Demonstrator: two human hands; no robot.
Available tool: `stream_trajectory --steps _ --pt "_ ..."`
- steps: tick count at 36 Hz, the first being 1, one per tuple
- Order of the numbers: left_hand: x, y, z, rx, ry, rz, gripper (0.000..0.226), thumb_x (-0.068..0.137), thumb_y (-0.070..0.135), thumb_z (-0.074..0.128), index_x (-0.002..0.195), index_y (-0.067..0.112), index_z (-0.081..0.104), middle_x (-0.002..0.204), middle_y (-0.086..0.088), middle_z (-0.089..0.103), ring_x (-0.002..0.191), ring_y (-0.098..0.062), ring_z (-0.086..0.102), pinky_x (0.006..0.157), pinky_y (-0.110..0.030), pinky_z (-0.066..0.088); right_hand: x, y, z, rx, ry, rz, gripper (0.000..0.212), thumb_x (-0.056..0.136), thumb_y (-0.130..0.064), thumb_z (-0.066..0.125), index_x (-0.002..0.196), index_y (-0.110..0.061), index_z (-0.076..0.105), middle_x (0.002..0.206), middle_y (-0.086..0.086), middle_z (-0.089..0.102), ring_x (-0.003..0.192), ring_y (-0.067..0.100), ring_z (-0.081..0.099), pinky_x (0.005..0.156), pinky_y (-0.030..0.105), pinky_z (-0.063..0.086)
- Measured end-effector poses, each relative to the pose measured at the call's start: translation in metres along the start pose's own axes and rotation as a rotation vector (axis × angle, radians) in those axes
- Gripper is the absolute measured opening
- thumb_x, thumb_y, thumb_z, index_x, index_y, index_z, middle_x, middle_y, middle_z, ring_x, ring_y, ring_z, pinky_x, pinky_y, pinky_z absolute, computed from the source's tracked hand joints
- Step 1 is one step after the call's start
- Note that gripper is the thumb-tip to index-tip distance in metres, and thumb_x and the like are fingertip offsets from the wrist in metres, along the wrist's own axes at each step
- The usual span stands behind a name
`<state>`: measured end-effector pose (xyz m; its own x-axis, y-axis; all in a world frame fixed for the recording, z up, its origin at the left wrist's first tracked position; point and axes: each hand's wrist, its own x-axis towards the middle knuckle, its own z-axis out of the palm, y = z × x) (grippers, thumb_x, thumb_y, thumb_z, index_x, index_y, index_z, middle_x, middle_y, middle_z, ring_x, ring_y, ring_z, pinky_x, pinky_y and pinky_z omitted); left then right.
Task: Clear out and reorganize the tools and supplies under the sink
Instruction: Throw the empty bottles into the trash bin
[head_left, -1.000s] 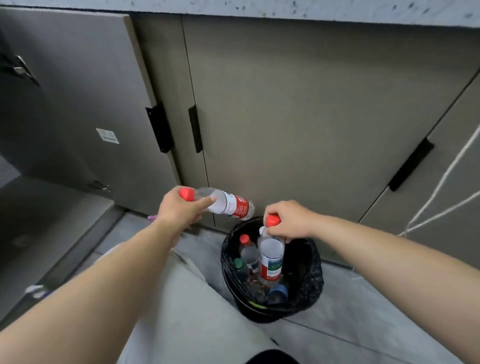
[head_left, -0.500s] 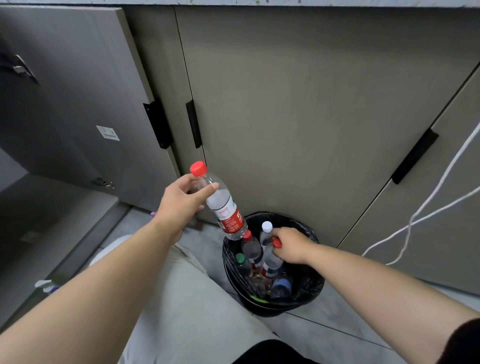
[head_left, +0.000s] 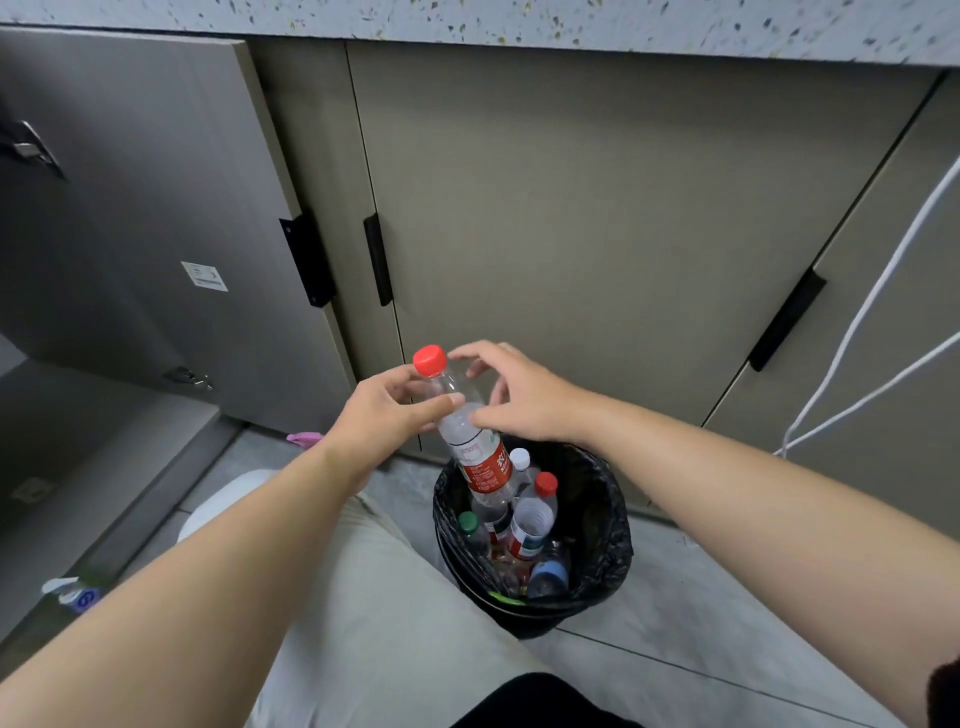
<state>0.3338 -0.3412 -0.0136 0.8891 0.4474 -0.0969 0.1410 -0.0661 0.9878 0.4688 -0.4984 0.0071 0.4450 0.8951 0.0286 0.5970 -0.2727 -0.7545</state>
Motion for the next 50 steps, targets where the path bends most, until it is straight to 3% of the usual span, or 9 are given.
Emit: stream_trajectory --steps 3,6,8,11,17,23,32,43,50 --pt "-0.002 0.0 0.004 0.023 -0.059 -0.004 0.04 0.081 0.02 0.086 0.119 0.021 0.072 0.108 -0.01 0.076 0.094 -0.017 0.076 0.068 -0.012 0.054 -0.001 -0.003 0.005 -0.115 -0.002 -0.05 0.068 0.078 -0.034 0.08 0.138 -0.032 0.048 0.118 -0.002 0.049 0.087 -0.003 0.055 0.079 0.015 0.043" --pt "-0.002 0.0 0.007 -0.007 -0.116 -0.044 0.048 0.08 0.02 0.087 0.123 0.016 0.065 0.105 -0.005 0.078 0.093 -0.017 0.077 0.074 -0.018 0.058 -0.007 0.004 0.008 -0.167 0.055 -0.044 0.062 0.075 -0.042 0.081 0.13 -0.031 0.054 0.111 -0.001 0.054 0.105 0.011 0.056 0.093 0.028 0.046" --pt "0.0 -0.003 0.008 -0.035 -0.178 -0.068 0.047 0.082 0.021 0.086 0.122 0.012 0.064 0.11 -0.007 0.078 0.102 -0.025 0.075 0.091 -0.034 0.06 -0.011 0.01 0.005 -0.169 0.054 -0.019 0.059 0.073 -0.044 0.082 0.124 -0.032 0.055 0.109 -0.001 0.056 0.105 0.013 0.056 0.094 0.033 0.048" --pt "0.004 -0.008 0.009 -0.036 -0.223 -0.109 0.038 0.084 0.03 0.084 0.115 0.014 0.07 0.11 -0.009 0.078 0.104 -0.028 0.075 0.097 -0.044 0.057 -0.02 0.02 -0.003 -0.245 0.001 0.006 0.056 0.07 -0.044 0.082 0.116 -0.03 0.054 0.107 -0.001 0.058 0.102 0.016 0.056 0.091 0.036 0.049" --pt "0.013 -0.013 0.01 0.106 -0.126 -0.142 0.023 0.09 0.036 0.077 0.107 0.02 0.075 0.109 -0.001 0.077 0.093 -0.014 0.077 0.09 -0.038 0.059 -0.049 0.046 -0.009 -0.371 -0.135 0.098 0.038 0.071 -0.034 0.079 0.099 -0.029 0.053 0.095 -0.004 0.061 0.085 0.018 0.055 0.079 0.038 0.049" --pt "0.011 -0.011 0.011 0.143 -0.126 -0.163 0.017 0.095 0.029 0.071 0.107 0.018 0.073 0.108 0.001 0.077 0.093 -0.012 0.076 0.089 -0.035 0.058 -0.071 0.071 0.001 -0.476 -0.243 0.226 0.035 0.074 -0.021 0.074 0.108 -0.026 0.069 0.101 0.002 0.063 0.092 0.022 0.06 0.084 0.037 0.052" --pt "0.008 -0.013 0.008 0.143 -0.102 -0.192 0.014 0.095 0.027 0.071 0.105 0.018 0.074 0.103 0.004 0.078 0.092 -0.012 0.076 0.098 -0.042 0.058 -0.069 0.076 -0.002 -0.513 -0.256 0.257 0.037 0.074 -0.02 0.075 0.11 -0.029 0.071 0.104 0.004 0.054 0.097 0.023 0.055 0.087 0.035 0.05" --pt "0.006 -0.011 0.008 0.153 -0.086 -0.187 0.014 0.095 0.028 0.07 0.105 0.018 0.073 0.105 0.002 0.078 0.091 -0.012 0.076 0.094 -0.039 0.058 -0.07 0.081 -0.001 -0.515 -0.315 0.268 0.028 0.072 -0.024 0.076 0.097 -0.036 0.071 0.095 -0.006 0.045 0.093 0.021 0.055 0.083 0.034 0.052" --pt "0.004 -0.008 0.008 0.149 -0.072 -0.183 0.013 0.095 0.025 0.069 0.105 0.018 0.073 0.104 0.002 0.078 0.092 -0.013 0.076 0.091 -0.038 0.058 -0.078 0.091 0.028 -0.498 -0.39 0.298 0.038 0.073 -0.028 0.077 0.11 -0.031 0.071 0.102 -0.002 0.052 0.093 0.019 0.055 0.075 0.028 0.048"
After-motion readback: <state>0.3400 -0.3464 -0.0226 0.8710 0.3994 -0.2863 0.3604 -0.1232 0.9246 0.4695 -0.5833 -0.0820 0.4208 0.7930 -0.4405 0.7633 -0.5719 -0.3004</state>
